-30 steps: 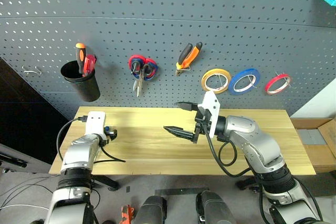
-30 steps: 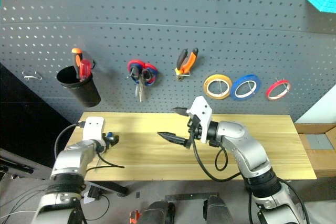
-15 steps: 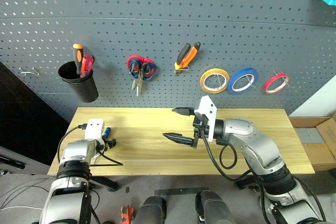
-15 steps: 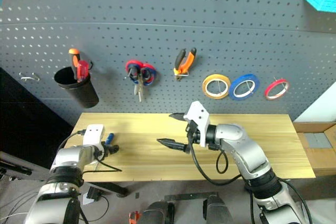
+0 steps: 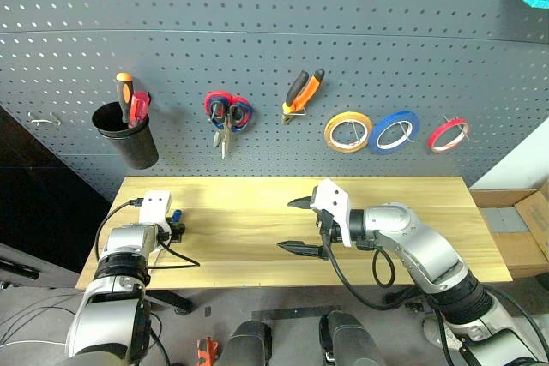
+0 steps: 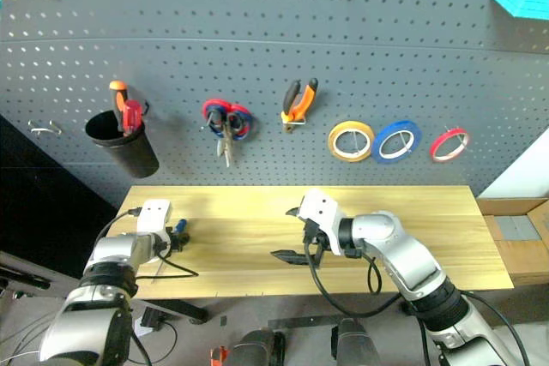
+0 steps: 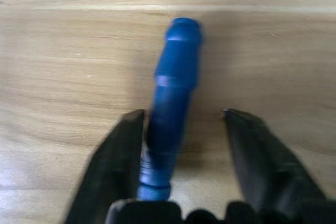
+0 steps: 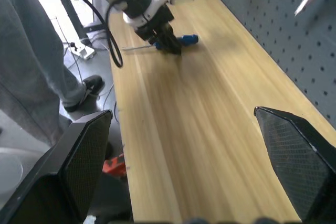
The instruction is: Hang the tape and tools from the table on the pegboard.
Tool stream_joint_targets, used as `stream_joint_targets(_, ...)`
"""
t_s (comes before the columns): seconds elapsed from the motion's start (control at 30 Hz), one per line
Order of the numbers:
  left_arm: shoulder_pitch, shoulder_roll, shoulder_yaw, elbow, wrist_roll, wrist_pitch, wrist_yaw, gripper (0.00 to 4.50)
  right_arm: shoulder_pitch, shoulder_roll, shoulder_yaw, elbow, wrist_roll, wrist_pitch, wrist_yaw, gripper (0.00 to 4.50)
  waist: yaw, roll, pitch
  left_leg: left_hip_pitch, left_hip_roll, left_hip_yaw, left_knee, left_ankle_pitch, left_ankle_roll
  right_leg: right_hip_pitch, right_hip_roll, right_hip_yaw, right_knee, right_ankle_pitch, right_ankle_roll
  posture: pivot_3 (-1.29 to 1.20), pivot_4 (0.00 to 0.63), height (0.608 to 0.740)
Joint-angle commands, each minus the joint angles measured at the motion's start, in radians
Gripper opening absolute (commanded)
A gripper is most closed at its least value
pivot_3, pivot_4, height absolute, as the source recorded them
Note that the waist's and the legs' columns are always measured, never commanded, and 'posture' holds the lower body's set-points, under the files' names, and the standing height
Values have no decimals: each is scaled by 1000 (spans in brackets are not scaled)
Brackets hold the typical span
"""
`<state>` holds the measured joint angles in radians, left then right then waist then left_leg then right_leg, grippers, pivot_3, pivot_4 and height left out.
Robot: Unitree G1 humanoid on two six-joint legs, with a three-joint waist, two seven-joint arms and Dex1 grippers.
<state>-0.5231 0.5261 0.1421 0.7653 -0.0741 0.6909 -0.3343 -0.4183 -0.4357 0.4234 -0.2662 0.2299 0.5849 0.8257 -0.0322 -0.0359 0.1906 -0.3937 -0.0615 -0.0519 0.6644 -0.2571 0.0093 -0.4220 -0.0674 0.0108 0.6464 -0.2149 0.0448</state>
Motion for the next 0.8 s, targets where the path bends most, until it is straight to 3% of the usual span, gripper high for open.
stream_joint_targets(0.03, 42, 30, 11, -117, -7, 55, -7, 796, -16, 8, 7, -10, -12, -11, 5, 4500, 1, 0, 0, 0, 0, 0, 0, 0, 0, 0, 0, 0, 0, 0, 0, -15, 158, 740)
stream_joint_targets(0.07, 57, 34, 16, -161, -12, 70, -10, 566, -19, 12, 5, -9, -13, -12, 7, 4500, 1, 0, 0, 0, 0, 0, 0, 0, 0, 0, 0, 0, 0, 0, 0, -13, 158, 740)
stream_joint_targets(0.3, 301, 65, 54, -807, -86, -15, -106, 554, -24, 15, -68, -78, 98, -66, 112, 4500, 9, 0, 0, -3, 0, -1, 0, 0, 0, -2, -1, 4, -2, 0, 0, 8, 152, 740)
stream_joint_targets(0.43, 376, -59, 171, -1086, -186, -246, -78, 554, -72, 37, -116, -120, 169, -54, 128, 4500, 20, 0, 0, -3, 0, -2, 0, 0, -1, -1, -2, 3, -3, 0, 0, 20, 149, 740)
stream_joint_targets(0.53, 317, -135, 252, -1144, -227, -367, -2, 554, -131, 84, -170, -126, 241, -36, 112, 4500, 28, 0, 0, -2, 1, -2, 0, 0, -1, 0, -1, 2, -3, 0, 0, 32, 145, 740)
stream_joint_targets(0.8, 95, -50, 309, -1123, -267, -405, 31, 554, -170, 91, -169, -99, 254, -51, 125, 4500, 33, -1, -1, -3, 0, -2, 0, 0, -1, 0, 0, -2, -3, 0, 0, 33, 131, 740)
